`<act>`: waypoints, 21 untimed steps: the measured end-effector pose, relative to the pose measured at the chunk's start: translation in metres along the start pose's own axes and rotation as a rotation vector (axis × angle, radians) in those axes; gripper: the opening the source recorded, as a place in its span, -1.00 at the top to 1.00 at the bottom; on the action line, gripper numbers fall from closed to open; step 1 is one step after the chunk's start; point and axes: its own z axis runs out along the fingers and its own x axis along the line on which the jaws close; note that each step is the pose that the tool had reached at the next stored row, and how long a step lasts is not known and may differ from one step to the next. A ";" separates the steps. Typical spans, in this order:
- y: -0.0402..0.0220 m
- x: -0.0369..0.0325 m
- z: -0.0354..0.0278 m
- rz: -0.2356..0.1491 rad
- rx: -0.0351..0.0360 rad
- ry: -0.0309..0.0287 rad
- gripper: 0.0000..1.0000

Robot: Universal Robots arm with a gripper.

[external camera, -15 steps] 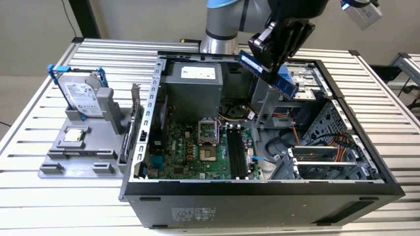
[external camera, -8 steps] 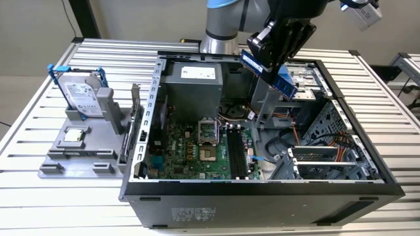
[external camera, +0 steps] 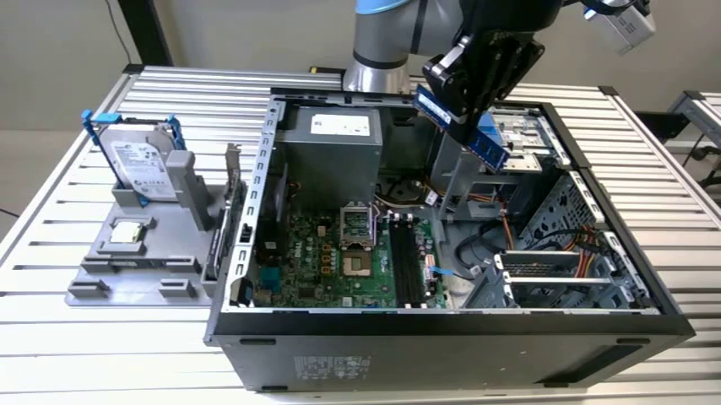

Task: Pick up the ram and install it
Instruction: 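Insert the ram into the slot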

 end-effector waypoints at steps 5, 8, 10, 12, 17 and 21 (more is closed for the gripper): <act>0.0000 0.0000 -0.0001 0.056 0.0008 -0.0005 1.00; 0.0000 0.0001 -0.0001 0.087 0.0012 -0.0009 1.00; 0.0000 0.0001 0.0000 0.112 0.0013 -0.0013 1.00; 0.0000 0.0001 0.0000 0.140 0.0018 -0.0016 1.00; 0.0000 0.0000 0.0000 0.204 0.0025 -0.0023 1.00; 0.0000 0.0001 -0.0001 0.248 0.0032 -0.0028 1.00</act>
